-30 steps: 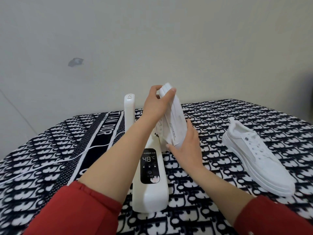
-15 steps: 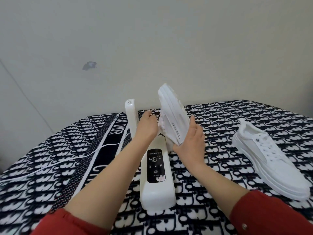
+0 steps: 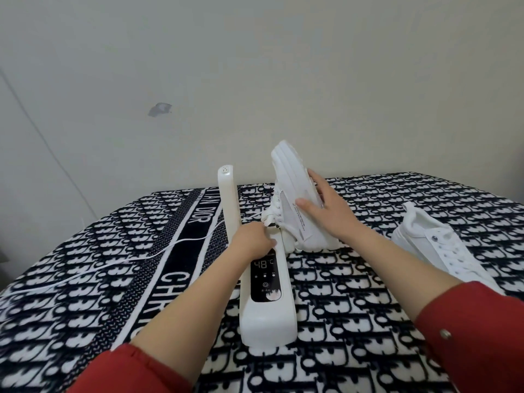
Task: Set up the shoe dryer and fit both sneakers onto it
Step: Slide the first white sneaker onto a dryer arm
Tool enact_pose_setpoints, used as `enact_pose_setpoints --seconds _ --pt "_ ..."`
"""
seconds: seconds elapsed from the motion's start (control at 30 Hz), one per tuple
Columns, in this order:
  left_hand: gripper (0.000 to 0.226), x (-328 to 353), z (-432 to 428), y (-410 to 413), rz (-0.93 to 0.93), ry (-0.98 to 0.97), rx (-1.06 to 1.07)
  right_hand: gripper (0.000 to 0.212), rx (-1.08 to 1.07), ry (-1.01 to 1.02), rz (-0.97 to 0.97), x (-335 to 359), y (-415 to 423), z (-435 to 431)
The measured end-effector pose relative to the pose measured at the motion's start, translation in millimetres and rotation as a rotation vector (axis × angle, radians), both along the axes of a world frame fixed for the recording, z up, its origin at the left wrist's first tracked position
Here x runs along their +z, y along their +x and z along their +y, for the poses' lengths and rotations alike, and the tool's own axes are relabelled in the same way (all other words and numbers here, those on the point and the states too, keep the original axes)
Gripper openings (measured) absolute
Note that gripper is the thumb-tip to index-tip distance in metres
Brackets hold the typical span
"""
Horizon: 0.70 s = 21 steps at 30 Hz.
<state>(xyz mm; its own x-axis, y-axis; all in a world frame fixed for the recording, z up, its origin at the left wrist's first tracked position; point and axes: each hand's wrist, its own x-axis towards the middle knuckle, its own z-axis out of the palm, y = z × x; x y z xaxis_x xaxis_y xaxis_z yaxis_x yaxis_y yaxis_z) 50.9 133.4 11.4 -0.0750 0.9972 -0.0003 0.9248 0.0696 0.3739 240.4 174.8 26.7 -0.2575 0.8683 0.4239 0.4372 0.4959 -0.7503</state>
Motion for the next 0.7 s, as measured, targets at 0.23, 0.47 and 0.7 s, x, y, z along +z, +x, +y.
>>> enact_pose_setpoints --seconds 0.23,0.47,0.7 --pt "0.025 20.1 7.6 8.5 -1.391 -0.026 0.375 0.078 0.029 -0.023 0.02 2.3 0.5 4.2" --pt "0.018 29.9 6.4 8.7 -1.777 -0.227 0.381 0.079 0.026 -0.017 0.028 1.9 -0.5 5.6" --pt "0.009 15.8 23.5 16.1 -1.302 -0.056 0.418 0.08 0.025 -0.025 0.014 4.0 0.4 4.2"
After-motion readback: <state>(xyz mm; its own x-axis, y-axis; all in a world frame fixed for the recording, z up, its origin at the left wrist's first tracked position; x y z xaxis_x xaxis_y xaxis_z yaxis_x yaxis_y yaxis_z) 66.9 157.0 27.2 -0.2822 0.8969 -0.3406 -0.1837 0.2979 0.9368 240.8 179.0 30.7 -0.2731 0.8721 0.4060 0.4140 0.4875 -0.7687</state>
